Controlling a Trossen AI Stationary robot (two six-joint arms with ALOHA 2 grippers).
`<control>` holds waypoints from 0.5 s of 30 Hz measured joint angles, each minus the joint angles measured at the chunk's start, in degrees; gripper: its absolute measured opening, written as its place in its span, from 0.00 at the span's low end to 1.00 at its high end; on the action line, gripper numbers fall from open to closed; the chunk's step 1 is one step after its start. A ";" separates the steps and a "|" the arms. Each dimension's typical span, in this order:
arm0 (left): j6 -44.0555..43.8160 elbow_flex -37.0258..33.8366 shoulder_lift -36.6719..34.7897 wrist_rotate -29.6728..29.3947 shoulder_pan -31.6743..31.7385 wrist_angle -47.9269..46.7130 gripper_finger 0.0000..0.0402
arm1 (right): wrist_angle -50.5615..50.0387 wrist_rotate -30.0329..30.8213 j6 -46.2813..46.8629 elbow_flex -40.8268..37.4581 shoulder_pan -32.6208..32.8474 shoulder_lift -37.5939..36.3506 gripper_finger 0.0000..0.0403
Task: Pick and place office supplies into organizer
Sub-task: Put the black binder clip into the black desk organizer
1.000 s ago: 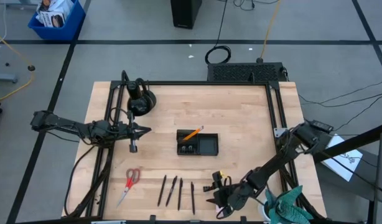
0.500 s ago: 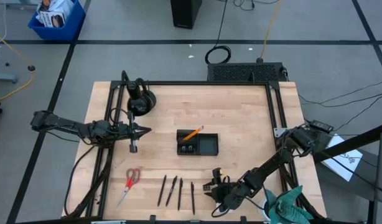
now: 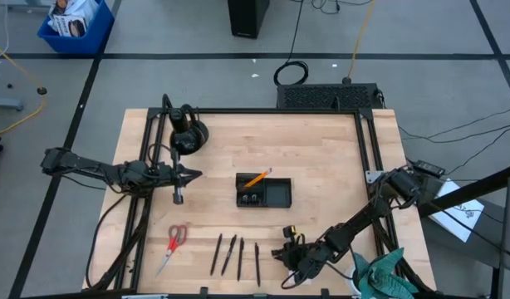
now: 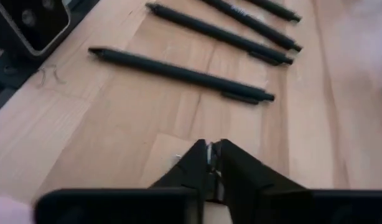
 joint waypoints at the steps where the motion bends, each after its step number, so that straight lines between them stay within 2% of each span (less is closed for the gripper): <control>1: -0.03 0.00 0.00 0.02 0.00 -0.33 0.05 | -0.01 -0.72 0.10 0.04 -0.18 -0.15 0.03; 5: -0.99 0.00 0.00 0.08 -0.01 -0.93 0.05 | 0.05 -1.19 -0.02 0.09 -0.68 -0.12 0.02; 8: -1.22 0.00 0.00 0.17 -0.02 -0.93 0.05 | -0.10 -0.73 -3.62 0.02 -1.76 -1.02 0.01; 15: -1.98 0.00 -0.02 0.17 -0.02 -0.93 0.05 | 1.91 6.23 -16.50 3.57 -7.72 -5.17 0.00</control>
